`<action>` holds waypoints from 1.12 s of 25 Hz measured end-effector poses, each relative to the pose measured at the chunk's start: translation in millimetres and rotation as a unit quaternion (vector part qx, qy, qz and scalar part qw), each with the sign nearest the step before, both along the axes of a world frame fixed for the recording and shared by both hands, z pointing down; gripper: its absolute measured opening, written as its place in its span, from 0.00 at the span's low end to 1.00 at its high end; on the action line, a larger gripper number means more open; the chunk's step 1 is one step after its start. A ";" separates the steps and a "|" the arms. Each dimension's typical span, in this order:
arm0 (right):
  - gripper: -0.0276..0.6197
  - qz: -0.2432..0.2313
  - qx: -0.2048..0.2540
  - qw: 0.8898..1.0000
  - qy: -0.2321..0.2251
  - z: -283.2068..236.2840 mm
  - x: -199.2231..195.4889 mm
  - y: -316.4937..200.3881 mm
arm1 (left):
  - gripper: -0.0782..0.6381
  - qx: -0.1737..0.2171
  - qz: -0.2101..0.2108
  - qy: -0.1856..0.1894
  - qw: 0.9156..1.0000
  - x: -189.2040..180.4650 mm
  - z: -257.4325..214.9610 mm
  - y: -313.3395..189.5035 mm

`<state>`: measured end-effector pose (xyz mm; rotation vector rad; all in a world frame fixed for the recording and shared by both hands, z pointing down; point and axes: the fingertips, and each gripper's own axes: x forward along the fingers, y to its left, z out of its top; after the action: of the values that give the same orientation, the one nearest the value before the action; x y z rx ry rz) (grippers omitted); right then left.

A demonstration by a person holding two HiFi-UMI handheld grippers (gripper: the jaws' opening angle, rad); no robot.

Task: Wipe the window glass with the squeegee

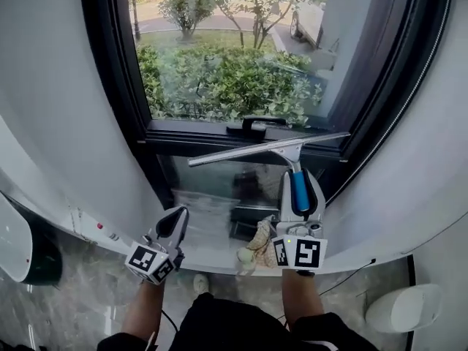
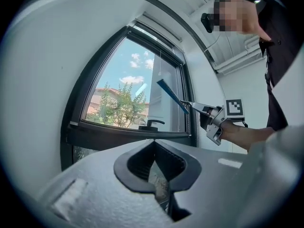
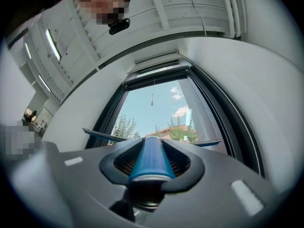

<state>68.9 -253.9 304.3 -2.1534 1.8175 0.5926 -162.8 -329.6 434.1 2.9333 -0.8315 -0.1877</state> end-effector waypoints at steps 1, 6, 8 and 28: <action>0.25 -0.018 -0.002 1.000 -0.004 1.0 2.0 10.3 | 0.11 -0.001 -0.005 0.000 1.000 -1.3 0.4 8.4; 0.25 -0.115 -0.019 0.993 0.007 8.4 2.7 57.2 | 0.11 -0.003 -0.024 0.001 1.000 -10.2 5.8 49.9; 0.25 -0.157 -0.032 0.987 0.013 12.3 -0.6 73.9 | 0.11 -0.003 -0.033 -0.005 0.999 -18.7 6.2 65.7; 0.25 -0.222 -0.061 0.970 -0.081 48.8 -83.4 96.7 | 0.11 -0.014 -0.067 0.030 0.997 -140.4 0.8 83.0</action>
<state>-14.5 -157.2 353.1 -1.7106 2.1892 0.2005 -303.2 -246.6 434.9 2.8320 -1.0137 -0.2698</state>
